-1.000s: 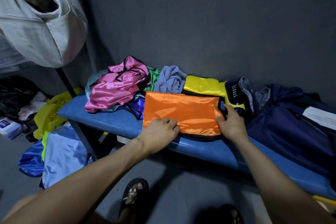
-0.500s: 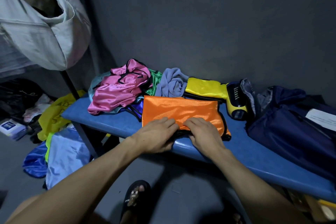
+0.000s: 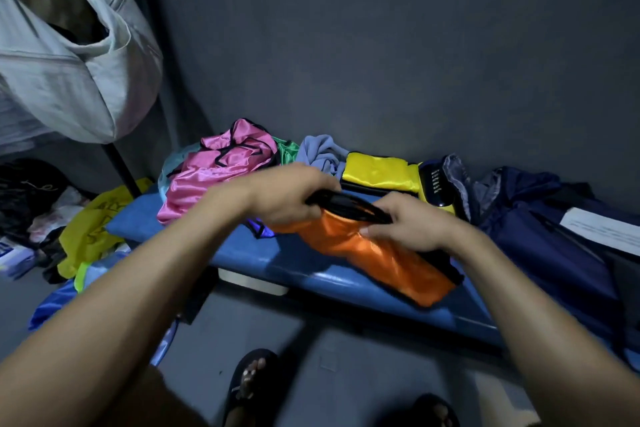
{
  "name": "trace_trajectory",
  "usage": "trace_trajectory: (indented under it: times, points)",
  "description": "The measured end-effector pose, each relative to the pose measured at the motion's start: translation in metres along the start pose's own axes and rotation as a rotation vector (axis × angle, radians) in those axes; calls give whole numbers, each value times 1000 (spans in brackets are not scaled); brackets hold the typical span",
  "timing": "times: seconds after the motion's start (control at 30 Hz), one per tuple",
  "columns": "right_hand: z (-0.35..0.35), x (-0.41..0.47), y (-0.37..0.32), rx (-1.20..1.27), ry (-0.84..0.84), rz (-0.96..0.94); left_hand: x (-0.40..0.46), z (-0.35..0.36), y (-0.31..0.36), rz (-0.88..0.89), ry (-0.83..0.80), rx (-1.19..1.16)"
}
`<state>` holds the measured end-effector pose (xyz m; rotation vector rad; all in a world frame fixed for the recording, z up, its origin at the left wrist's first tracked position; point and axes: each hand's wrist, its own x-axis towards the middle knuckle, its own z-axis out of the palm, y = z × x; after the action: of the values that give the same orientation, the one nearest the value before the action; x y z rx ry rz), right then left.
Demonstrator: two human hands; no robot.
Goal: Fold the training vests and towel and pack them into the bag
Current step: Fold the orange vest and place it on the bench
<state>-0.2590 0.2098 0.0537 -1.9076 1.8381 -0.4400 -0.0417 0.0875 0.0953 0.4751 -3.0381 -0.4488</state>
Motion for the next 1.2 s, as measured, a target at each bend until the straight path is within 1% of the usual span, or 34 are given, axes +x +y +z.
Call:
trace_trajectory:
  times: [0.07,0.17,0.23,0.3,0.33,0.37,0.47,0.5,0.53,0.6,0.67,0.7,0.8,0.9,0.97,1.0,1.07,1.1,1.2]
  points:
    - [-27,-1,-10,29,-80,30,11,-32,6,-13,-123,-32]
    - [-60,8,-18,50,-217,123,37,-63,4,-70,-350,-229]
    - [-71,22,-11,158,-343,215,56,-69,-7,-161,-496,-356]
    - [-72,41,2,237,-430,305,78,-63,-23,-232,-580,-407]
    - [-67,52,12,232,-432,338,90,-57,-32,-266,-590,-361]
    - [-59,64,24,192,-398,362,101,-47,-41,-299,-591,-274]
    - [-18,98,64,-57,-183,398,126,-9,-75,-362,-621,94]
    - [-5,105,76,-99,-109,406,133,5,-89,-364,-634,178]
    - [7,109,84,-111,-40,411,138,18,-103,-362,-627,228]
    - [22,111,95,-95,84,393,149,40,-131,-369,-559,243]
    - [26,109,103,-80,148,364,147,44,-128,-360,-490,221]
    - [25,107,104,-71,142,352,146,45,-126,-355,-462,212]
    - [13,100,108,-79,-6,362,144,50,-121,-335,-430,237]
    - [-5,91,110,-49,-156,468,137,53,-112,-289,-425,272]
    - [-14,78,110,13,-202,526,132,57,-110,-199,-376,350]
    - [-16,70,108,55,-193,545,130,60,-109,-174,-339,372]
    - [-13,52,109,198,-88,576,129,66,-105,-174,-263,359]
    - [-8,43,111,301,10,592,128,70,-102,-188,-223,348]
    - [16,20,102,606,380,656,125,88,-93,-257,-109,386]
